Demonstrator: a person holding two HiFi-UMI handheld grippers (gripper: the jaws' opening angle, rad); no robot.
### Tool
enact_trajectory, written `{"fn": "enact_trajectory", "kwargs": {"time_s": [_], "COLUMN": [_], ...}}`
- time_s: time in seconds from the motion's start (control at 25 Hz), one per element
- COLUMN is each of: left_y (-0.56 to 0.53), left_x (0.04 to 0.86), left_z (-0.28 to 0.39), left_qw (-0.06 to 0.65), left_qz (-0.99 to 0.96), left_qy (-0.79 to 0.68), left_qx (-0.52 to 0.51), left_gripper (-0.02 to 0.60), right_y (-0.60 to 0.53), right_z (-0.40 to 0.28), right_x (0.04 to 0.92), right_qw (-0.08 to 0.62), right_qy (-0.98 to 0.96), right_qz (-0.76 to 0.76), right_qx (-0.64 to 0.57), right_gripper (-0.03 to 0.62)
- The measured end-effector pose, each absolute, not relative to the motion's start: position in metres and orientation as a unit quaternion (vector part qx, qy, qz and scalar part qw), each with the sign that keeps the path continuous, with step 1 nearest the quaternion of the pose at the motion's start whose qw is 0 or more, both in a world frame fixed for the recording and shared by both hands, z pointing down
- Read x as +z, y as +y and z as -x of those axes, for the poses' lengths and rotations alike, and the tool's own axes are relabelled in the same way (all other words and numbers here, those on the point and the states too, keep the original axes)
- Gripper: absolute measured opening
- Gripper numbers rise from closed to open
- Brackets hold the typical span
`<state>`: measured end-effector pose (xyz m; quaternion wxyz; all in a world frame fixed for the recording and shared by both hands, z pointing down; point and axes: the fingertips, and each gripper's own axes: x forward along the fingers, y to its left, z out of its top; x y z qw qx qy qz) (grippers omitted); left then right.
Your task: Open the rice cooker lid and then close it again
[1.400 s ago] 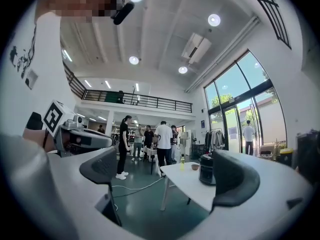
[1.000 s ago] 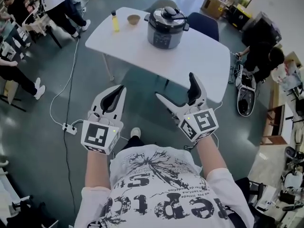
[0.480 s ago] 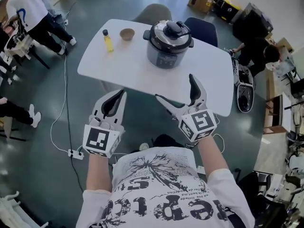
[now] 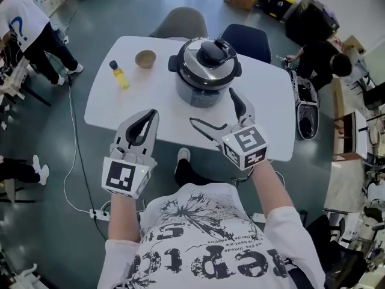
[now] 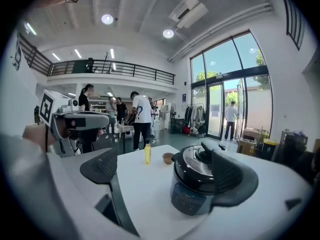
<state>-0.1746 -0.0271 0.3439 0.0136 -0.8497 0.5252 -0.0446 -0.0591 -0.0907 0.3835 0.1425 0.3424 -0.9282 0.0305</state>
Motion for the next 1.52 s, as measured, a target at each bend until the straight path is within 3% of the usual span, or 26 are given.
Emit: {"fn": "enact_trajectory", "kwargs": {"time_s": [0.36,0.72,1.04,1.16,1.24,1.52], "left_y": [-0.187,-0.274,-0.306,-0.312,-0.316,-0.323], "left_x": [0.320,0.332,0.337,0.341,0.340,0.322], "left_z": [0.162,0.149,0.145,0.144,0.148,0.154], "left_qw": [0.042,0.040,0.041,0.040,0.038,0.045], "left_qz": [0.874,0.890,0.895,0.896,0.897,0.902], "left_qy": [0.484,0.453,0.443,0.440,0.439,0.428], "left_qx": [-0.031,-0.038,-0.038,-0.045,-0.048,-0.039], "left_gripper": [0.020,0.020,0.020,0.020,0.020,0.020], "right_y": [-0.261,-0.343,-0.371,-0.376,-0.376,-0.379], "right_z": [0.050,0.051,0.060,0.059,0.063,0.067], "right_x": [0.392,0.431,0.454,0.463,0.467,0.464], "right_qw": [0.237,0.361,0.435,0.449,0.450,0.450], "right_qy": [-0.893,-0.861,-0.833,-0.820,-0.815,-0.811], "right_qz": [-0.379,-0.335,-0.294,-0.294,-0.298,-0.305], "right_qx": [0.053,0.125,0.177,0.201,0.211,0.217], "right_gripper": [0.580,0.550,0.438,0.338,0.310,0.295]}}
